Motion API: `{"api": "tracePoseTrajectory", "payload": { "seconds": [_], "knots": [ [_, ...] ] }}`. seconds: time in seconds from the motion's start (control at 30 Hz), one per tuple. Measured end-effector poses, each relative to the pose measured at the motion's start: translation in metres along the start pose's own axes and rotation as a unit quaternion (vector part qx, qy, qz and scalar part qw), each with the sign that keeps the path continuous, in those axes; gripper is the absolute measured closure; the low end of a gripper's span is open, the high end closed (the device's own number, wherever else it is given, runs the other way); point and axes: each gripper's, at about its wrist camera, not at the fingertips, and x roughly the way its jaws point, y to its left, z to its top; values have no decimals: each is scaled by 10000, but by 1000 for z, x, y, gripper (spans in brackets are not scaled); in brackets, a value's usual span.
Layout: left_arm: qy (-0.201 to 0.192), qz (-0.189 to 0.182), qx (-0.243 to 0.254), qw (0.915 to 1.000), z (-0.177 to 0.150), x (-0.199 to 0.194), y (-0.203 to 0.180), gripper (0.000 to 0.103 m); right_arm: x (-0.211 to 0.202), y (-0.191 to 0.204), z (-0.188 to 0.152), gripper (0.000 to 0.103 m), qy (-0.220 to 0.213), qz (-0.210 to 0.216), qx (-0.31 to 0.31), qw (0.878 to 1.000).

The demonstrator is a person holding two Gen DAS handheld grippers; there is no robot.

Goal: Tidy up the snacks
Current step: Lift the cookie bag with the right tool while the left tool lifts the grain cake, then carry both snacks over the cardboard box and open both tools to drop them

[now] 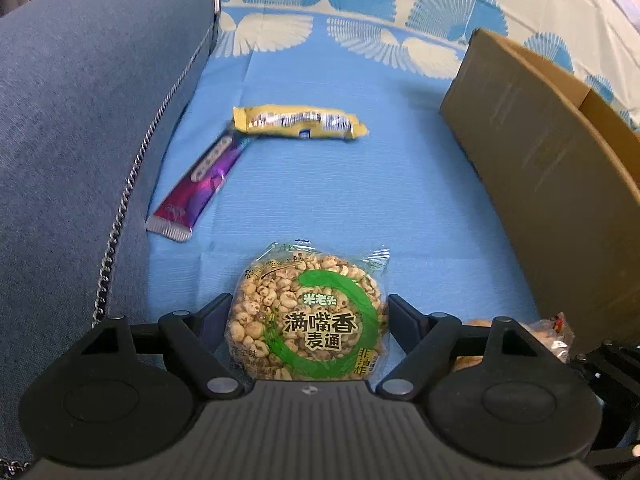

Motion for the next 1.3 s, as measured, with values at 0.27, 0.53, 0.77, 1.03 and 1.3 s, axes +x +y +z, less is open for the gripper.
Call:
{"api": "tracePoseTrajectory", "payload": {
  "seconds": [0.27, 0.53, 0.77, 1.03, 1.3],
  "knots": [
    [-946, -274, -514, 9938, -4, -32, 16, 18, -33, -5, 14, 46, -629, 70, 204, 9978],
    [-1457, -456, -1132, 9818, -4, -45, 33, 18, -69, 7, 30, 46, -1352, 144, -182, 9906],
    [-1728, -507, -1079, 9777, -6, -46, 31, 18, -89, 9, 33, 46, -1672, 184, -450, 9847],
    [-1729, -672, -1274, 9744, -11, -52, 33, 18, -100, -2, 39, 46, -1908, 173, -321, 9809],
    [-1578, -866, -1756, 9679, -17, -61, 43, 18, -100, -22, 45, 46, -2000, 135, 60, 9797]
  ]
}}
